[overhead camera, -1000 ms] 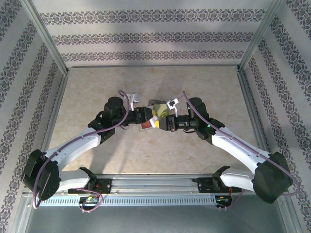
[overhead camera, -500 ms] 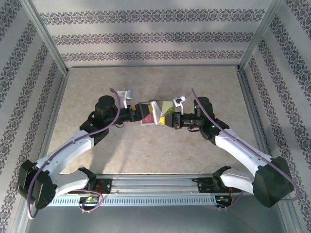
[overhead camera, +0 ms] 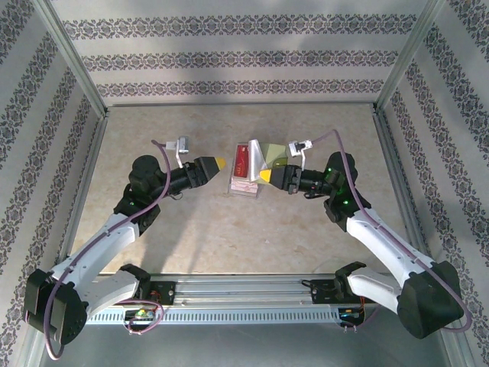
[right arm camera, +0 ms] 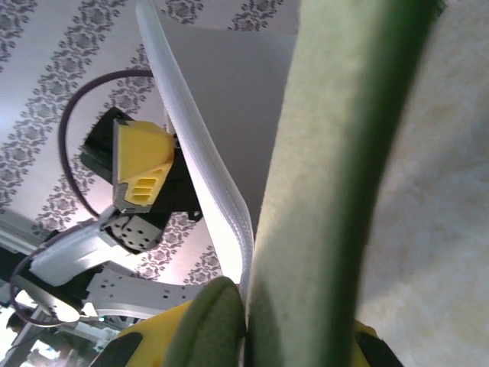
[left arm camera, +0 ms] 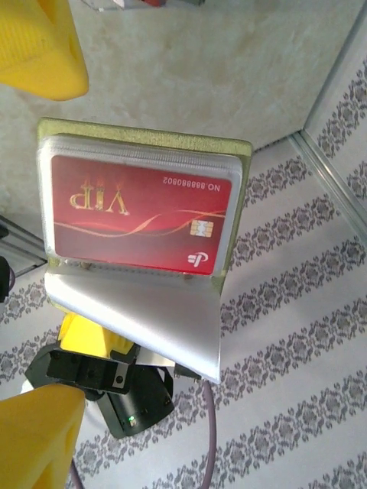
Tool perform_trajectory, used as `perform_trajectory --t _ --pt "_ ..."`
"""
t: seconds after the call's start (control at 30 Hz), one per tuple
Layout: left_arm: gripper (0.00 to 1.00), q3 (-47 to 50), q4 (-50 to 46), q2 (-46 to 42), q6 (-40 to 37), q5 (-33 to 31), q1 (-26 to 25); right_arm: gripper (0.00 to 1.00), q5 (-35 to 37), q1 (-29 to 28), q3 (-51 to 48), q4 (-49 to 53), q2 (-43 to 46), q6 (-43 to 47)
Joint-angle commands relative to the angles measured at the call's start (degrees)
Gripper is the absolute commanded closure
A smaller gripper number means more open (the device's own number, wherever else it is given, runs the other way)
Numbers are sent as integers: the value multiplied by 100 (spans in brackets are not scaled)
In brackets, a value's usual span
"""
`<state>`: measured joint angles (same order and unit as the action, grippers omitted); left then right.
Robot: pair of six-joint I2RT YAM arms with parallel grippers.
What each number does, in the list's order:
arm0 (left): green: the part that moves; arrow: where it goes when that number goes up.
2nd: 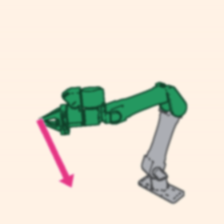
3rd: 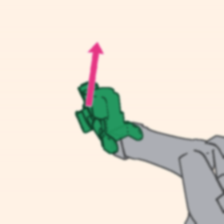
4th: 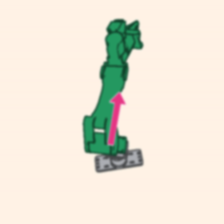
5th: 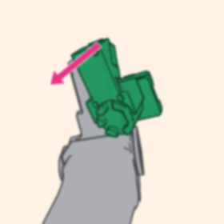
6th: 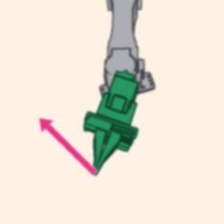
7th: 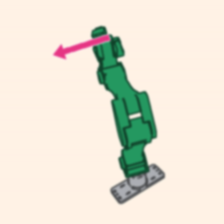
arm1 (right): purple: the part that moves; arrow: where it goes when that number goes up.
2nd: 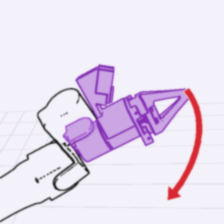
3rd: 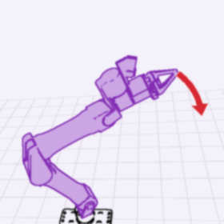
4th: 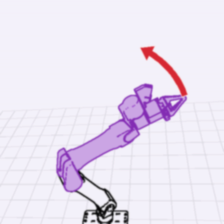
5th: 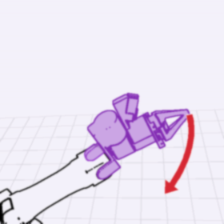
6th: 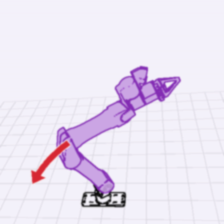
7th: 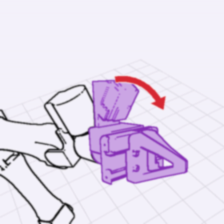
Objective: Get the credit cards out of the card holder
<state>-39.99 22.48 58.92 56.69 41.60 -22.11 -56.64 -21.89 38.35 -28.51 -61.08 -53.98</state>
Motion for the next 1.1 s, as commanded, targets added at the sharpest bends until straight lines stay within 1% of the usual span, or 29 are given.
perform_trajectory --t 0.0,0.17,0.43,0.53,0.6,0.7,0.8,1.07 --pt "4 70 656 89 246 232 -9 100 -260 -28 50 -1032 22 -497" --pt "3 123 1278 298 569 294 -60 100 -329 -165 170 -1395 -52 -788" --pt "2 -1 1437 368 588 349 -208 100 -288 -386 343 -2202 -258 -1233" --pt "4 -11 1634 402 682 396 -261 100 -252 -519 414 -2311 -367 -1264" --pt "7 -42 1718 410 721 418 -276 100 -233 -561 444 -2377 -419 -1295" --pt "15 -102 1728 389 697 432 -281 100 -229 -529 455 -2361 -447 -1300" --pt "27 -127 1617 338 636 387 -281 100 -198 -449 387 -2363 -393 -1326" --pt "53 -104 1568 275 616 323 -285 100 -161 -291 114 -2352 -265 -1344"
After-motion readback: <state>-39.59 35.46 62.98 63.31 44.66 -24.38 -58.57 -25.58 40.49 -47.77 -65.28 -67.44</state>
